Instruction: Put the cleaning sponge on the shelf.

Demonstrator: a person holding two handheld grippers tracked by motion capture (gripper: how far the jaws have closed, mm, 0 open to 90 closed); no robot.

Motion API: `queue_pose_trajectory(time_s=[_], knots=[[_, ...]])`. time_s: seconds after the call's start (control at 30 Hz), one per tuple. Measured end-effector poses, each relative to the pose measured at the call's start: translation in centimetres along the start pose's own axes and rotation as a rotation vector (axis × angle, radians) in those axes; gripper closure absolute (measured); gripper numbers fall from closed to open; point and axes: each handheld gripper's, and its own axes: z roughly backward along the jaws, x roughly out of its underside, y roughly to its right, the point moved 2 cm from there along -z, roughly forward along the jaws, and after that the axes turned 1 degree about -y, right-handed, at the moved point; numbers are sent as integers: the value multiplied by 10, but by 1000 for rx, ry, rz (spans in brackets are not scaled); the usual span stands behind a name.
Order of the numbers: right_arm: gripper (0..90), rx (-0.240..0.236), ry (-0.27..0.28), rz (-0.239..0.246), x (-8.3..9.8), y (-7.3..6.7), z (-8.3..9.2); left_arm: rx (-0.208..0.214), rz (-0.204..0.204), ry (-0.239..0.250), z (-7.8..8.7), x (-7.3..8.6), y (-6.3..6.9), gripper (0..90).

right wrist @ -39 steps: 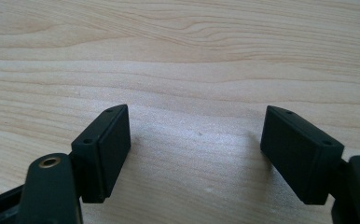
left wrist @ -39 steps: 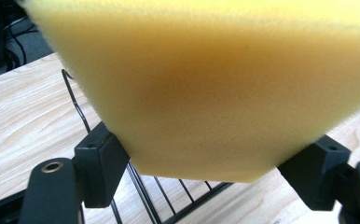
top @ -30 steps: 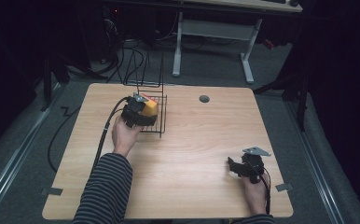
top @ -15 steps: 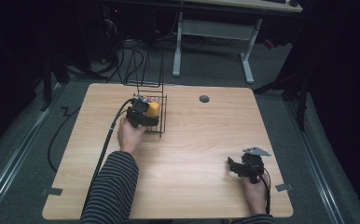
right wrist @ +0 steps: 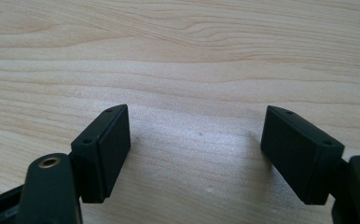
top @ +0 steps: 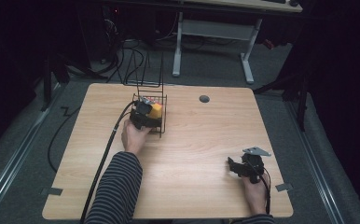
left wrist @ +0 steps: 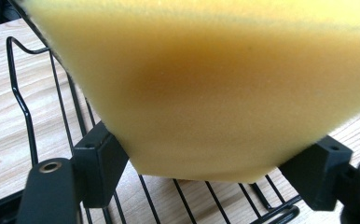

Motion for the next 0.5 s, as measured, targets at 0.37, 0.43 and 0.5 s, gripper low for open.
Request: queue_pose_trajectory(time_s=[0.37, 0.43, 0.5], knots=[[244, 0, 0, 0, 0, 0, 0, 9, -2, -2, 0, 1, -1, 231], [244, 0, 0, 0, 0, 0, 0, 12, 0, -4, 1, 1, -2, 230], [244, 0, 0, 0, 0, 0, 0, 15, -2, -2, 1, 1, -2, 230]])
